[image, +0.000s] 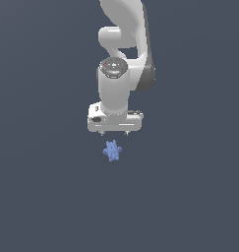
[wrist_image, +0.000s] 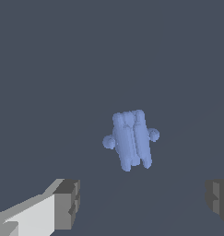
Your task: Pick up the object and move it to a goal position.
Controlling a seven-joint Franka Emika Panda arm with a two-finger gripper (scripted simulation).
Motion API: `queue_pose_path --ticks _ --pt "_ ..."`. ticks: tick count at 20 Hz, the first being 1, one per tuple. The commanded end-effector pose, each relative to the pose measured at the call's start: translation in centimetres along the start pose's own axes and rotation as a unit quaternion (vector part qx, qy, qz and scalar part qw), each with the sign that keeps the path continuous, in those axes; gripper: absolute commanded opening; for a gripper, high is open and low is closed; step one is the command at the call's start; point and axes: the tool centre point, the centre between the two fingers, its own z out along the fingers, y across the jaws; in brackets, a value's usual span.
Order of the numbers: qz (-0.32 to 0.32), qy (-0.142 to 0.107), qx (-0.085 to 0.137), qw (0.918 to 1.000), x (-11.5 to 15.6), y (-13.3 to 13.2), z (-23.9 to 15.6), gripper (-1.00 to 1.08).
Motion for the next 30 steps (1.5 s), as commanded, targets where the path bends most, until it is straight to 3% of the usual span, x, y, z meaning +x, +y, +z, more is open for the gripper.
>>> queue_pose_path --ticks 1,10,19,24,30 --pt "-0.002 0.000 -0.001 1.0000 0.0 0.1 -0.1 1.00" --pt "-0.011 0.000 0.000 0.9999 0.1 0.1 0.2 1.00" --pt "-0.071 0.001 -0.001 0.9975 0.4 0.4 1.5 1.00" --pt "-0.127 0.002 0.000 0.9919 0.7 0.7 2.8 1.00" --pt "-0.204 0.004 0.001 0.9789 1.1 1.0 4.5 1.00"
